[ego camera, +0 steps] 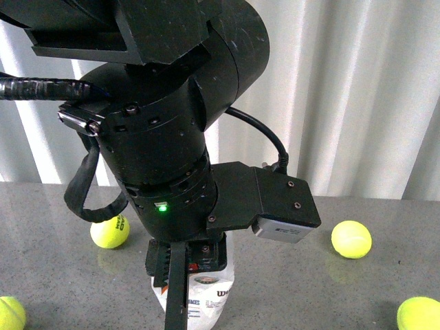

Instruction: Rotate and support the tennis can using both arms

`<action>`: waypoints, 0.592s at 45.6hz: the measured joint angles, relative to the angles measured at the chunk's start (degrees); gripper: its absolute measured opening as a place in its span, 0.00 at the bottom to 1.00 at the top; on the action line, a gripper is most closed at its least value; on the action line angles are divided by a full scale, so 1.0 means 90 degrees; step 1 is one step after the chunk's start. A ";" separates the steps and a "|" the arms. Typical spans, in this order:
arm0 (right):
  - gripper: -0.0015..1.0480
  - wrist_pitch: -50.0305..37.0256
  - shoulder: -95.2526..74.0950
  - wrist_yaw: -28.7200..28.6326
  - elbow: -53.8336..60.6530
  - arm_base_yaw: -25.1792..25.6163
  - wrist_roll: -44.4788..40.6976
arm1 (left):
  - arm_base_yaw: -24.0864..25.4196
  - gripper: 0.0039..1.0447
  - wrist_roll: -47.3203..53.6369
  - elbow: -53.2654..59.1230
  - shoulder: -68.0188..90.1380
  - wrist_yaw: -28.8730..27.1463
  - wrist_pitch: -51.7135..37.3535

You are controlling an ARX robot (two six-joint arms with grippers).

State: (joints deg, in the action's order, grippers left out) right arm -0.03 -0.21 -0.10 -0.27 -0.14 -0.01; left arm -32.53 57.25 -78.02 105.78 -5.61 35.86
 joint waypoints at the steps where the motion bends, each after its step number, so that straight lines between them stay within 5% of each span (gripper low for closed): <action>1: 0.93 0.0000 0.0000 0.0000 0.0000 0.0000 0.0002 | 0.0000 0.03 0.0000 -0.0015 0.0019 0.0000 -0.0017; 11: 0.93 0.0000 0.0000 0.0000 0.0000 0.0000 0.0002 | -0.0010 0.06 -0.0015 -0.0119 0.0112 0.0027 -0.0024; 18: 0.93 0.0000 0.0000 0.0000 0.0000 0.0000 0.0002 | 0.0010 0.25 -0.0185 -0.0221 0.0211 0.0316 0.0155; 27: 0.93 0.0000 0.0000 0.0000 0.0000 0.0000 0.0002 | 0.0058 0.61 -0.0486 -0.0687 0.0189 0.0612 0.0537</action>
State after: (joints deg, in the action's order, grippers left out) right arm -0.03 -0.21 -0.10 -0.27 -0.14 0.01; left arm -32.01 52.88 -84.20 107.48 -0.10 40.69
